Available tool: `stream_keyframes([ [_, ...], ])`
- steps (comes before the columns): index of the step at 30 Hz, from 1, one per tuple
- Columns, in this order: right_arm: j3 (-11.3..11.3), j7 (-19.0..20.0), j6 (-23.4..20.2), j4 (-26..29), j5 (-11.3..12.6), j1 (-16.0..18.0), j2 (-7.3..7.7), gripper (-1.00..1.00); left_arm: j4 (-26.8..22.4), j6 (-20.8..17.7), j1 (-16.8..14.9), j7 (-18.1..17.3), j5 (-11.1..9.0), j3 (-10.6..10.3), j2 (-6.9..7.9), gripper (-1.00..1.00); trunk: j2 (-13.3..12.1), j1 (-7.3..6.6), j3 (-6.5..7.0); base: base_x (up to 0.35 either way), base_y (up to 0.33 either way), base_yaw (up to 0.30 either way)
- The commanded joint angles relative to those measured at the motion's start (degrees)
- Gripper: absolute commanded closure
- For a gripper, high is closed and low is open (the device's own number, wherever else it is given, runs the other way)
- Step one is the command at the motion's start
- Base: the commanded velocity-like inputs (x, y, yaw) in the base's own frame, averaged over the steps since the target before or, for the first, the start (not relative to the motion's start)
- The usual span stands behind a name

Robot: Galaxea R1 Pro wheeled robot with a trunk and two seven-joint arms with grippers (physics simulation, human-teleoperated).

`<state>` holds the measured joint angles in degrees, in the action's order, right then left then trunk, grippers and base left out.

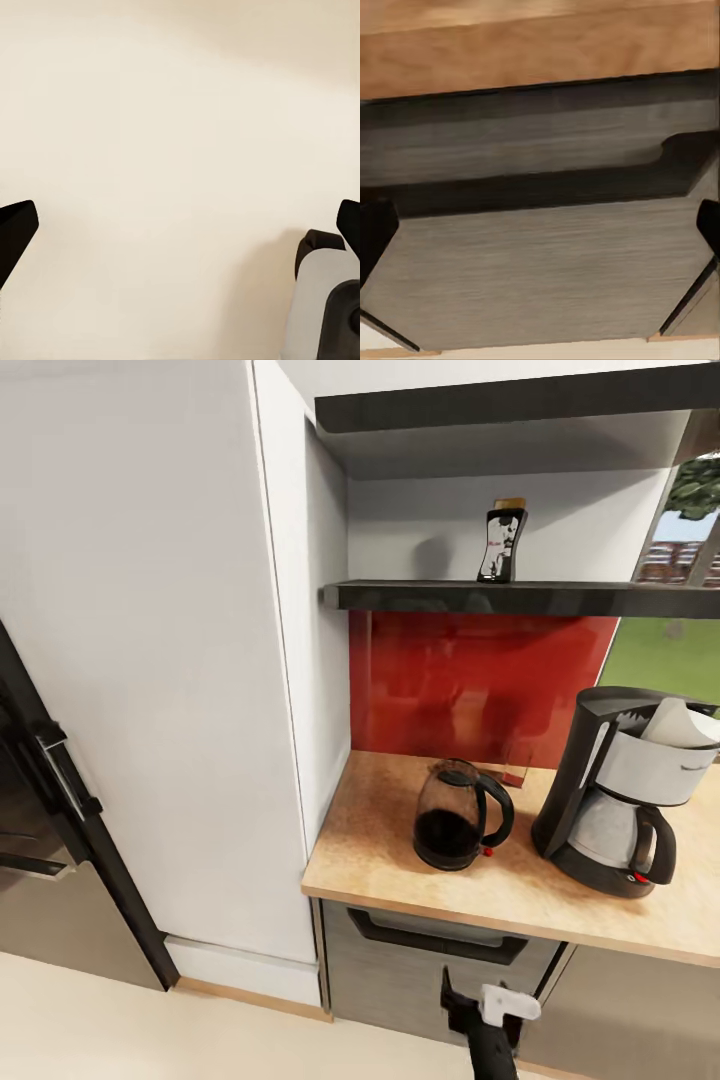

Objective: Set up a coffee station on the kitchen countertop: keep the coffee maker on the countertop, move the bottle of coffee from the kitchen shelf to the counter next to the coffee maker, place a paper coffee filter on top of the coffee maker, put the saucer next to the coffee maker with the coffee cup on the saucer, and place the electric kettle next to the coffee maker.

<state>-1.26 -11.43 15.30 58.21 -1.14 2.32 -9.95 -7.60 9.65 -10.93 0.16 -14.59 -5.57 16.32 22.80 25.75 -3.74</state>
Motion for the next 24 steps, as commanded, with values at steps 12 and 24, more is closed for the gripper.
stream_keyframes([
  [12, 13.03, -15.68, -17.48, 28.81, -0.22, 1.80, -0.04, -1.00, 0.09, 0.19, -0.06, 0.00, -0.51, -0.54, 0.10, -1.00, 0.12, 0.04, -0.13, 0.000, 0.000, 0.000],
  [24, 13.01, -16.00, -24.49, 29.44, -0.11, 14.19, -0.04, -1.00, 0.07, 0.20, -0.06, 0.02, -0.51, -0.49, 0.20, -1.00, 0.12, 0.04, -0.13, -0.120, 0.026, 0.000],
])
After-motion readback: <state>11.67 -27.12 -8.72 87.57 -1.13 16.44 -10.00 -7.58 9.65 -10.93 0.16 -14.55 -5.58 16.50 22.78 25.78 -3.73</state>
